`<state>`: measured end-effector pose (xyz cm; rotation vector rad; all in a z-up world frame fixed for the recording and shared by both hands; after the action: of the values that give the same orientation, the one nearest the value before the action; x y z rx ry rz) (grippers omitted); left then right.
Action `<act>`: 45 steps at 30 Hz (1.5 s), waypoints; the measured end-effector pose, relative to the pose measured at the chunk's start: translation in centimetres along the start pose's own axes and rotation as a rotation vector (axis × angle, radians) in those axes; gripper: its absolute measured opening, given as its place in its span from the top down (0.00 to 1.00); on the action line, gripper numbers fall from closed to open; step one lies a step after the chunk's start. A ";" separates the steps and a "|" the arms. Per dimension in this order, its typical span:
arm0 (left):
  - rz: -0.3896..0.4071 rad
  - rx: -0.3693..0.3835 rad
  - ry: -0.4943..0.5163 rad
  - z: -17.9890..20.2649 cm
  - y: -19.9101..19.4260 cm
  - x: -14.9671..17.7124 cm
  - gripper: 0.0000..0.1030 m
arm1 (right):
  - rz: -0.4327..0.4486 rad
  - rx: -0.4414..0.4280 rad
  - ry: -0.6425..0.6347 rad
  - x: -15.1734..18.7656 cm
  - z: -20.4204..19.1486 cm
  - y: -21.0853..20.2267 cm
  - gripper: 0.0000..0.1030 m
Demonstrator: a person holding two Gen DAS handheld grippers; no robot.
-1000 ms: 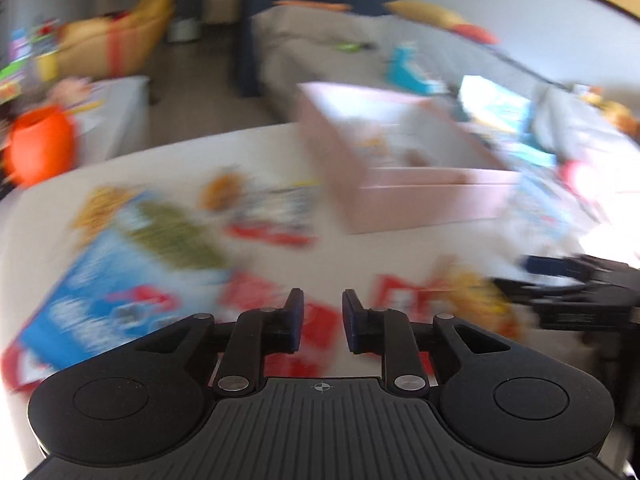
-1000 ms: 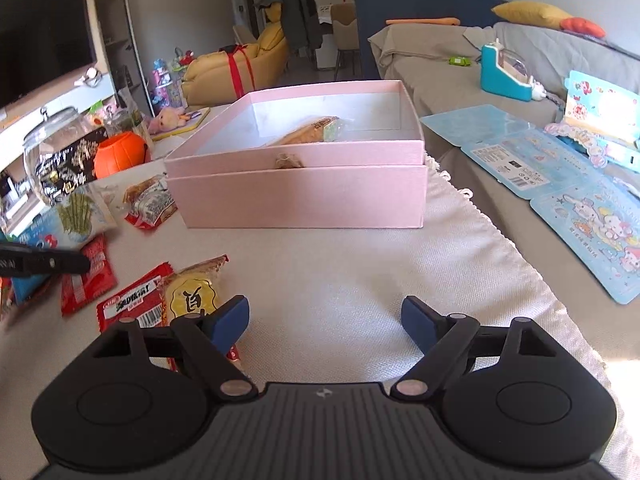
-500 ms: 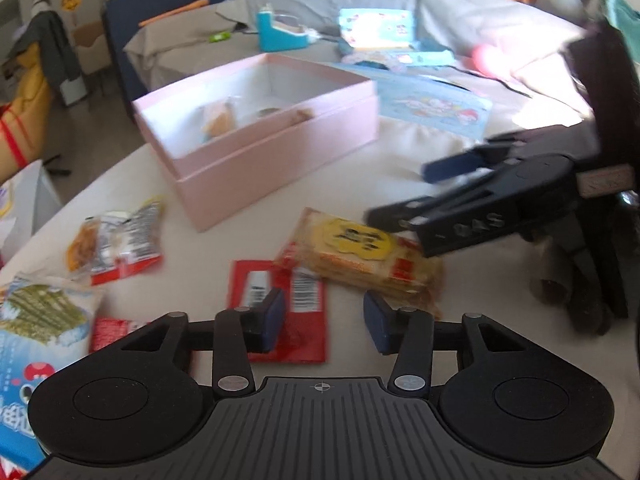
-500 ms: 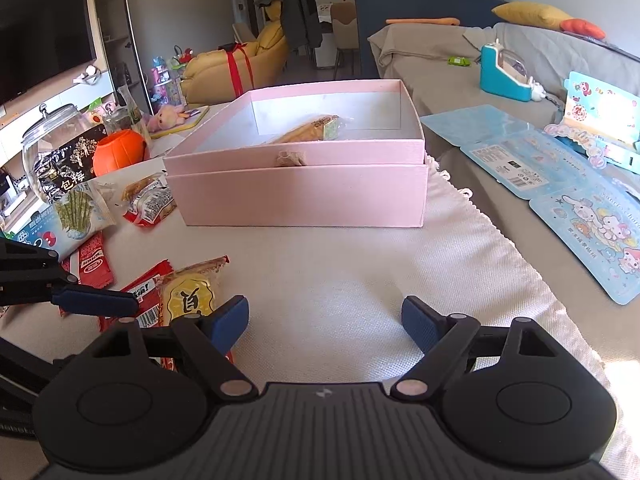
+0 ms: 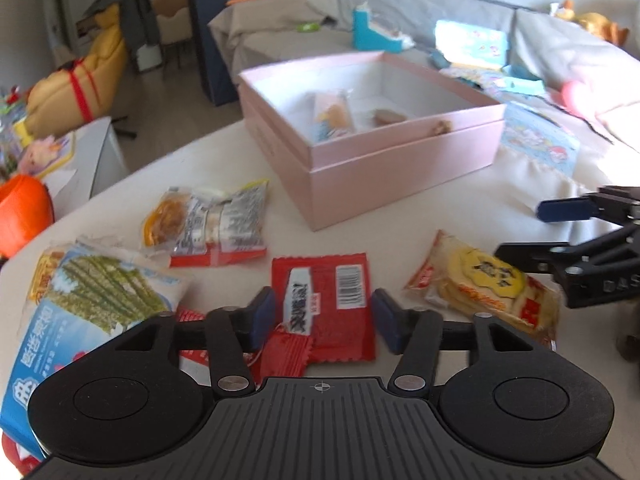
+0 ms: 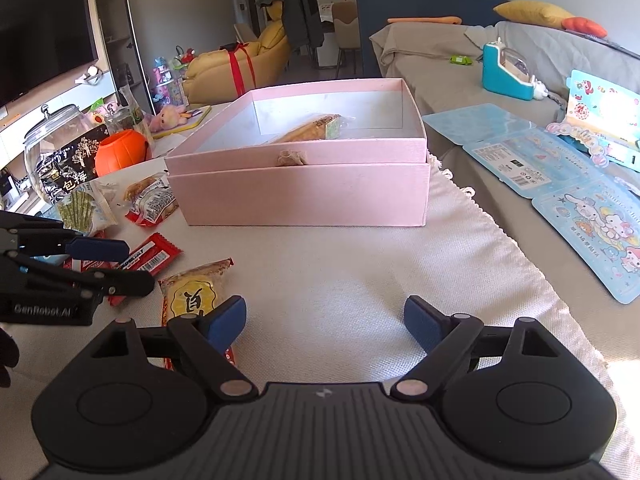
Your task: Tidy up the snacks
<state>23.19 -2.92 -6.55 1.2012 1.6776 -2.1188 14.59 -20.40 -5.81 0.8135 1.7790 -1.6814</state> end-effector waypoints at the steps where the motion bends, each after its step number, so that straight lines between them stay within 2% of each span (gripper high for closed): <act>1: 0.002 0.017 -0.025 -0.1 0.1 -0.1 0.38 | 0.000 0.000 0.000 0.0 0.0 0.0 0.15; 5: -0.007 0.059 -0.021 0.2 0.0 0.1 0.30 | 0.000 -0.002 0.001 0.0 0.0 0.0 0.15; 7: -0.002 0.059 -0.015 0.3 0.0 0.2 0.29 | 0.000 -0.003 0.001 0.0 0.0 0.0 0.15; 14: 0.020 0.059 -0.099 -0.5 0.4 -0.4 0.30 | -0.004 -0.011 -0.005 0.0 -0.1 0.1 0.11; 16: 0.018 0.044 -0.091 0.0 0.3 -0.2 0.30 | -0.009 -0.017 -0.011 0.0 -0.2 0.2 0.08; 19: 0.011 0.037 -0.048 1.7 -0.5 0.6 0.33 | -0.020 -0.043 -0.021 0.0 -0.4 0.5 0.01; 22: 0.026 0.061 -0.059 3.1 -1.7 1.9 0.34 | -0.029 -0.077 -0.002 -0.1 -0.2 0.5 0.00; 28: 0.036 0.031 -0.120 3.0 -3.8 3.9 0.37 | -0.064 -0.120 -0.017 -0.2 0.0 0.4 0.00; 31: 0.030 0.028 -0.129 2.9 -4.4 4.5 0.37 | -0.099 -0.116 -0.030 -0.5 -0.9 0.0 0.05; 34: 0.035 0.017 -0.118 3.1 -4.6 4.8 0.36 | -0.066 -0.193 -0.026 -1.2 -3.2 -1.6 0.06; 37: 0.046 0.001 -0.109 3.3 -4.7 5.0 0.36 | -0.059 -0.197 -0.077 -1.4 -5.7 -1.7 0.06; 39: 0.053 0.002 -0.112 3.3 -4.8 5.1 0.36 | -0.088 -0.196 -0.095 -1.0 -6.8 -0.8 0.10; 41: 0.061 0.009 -0.116 3.3 -5.0 5.3 0.36 | -0.129 -0.193 -0.109 -0.2 -7.5 0.1 0.24; 42: 0.065 0.013 -0.117 3.2 -5.1 5.4 0.36 | -0.121 -0.181 -0.122 -0.1 -7.6 0.2 0.27; 44: 0.075 0.019 -0.126 3.1 -5.2 5.6 0.35 | -0.104 -0.164 -0.165 0.0 -7.7 -0.2 0.51; 45: 0.077 0.019 -0.133 3.1 -5.3 5.6 0.35 | -0.102 -0.160 -0.172 0.0 -7.6 -0.4 0.56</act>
<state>14.92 -2.02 -6.44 1.0858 1.5338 -2.1222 14.40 -12.85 -5.06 0.5011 1.8325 -1.5960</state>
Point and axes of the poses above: each gripper's, at about its wrist camera, not at the fingertips, and y roughly the way its jaws point, z to its right, x to its underside, the point moved 10 cm from there along y, roughly the way its jaws point, and after that the axes turned 5 degrees about x, right-handed, at the moved point
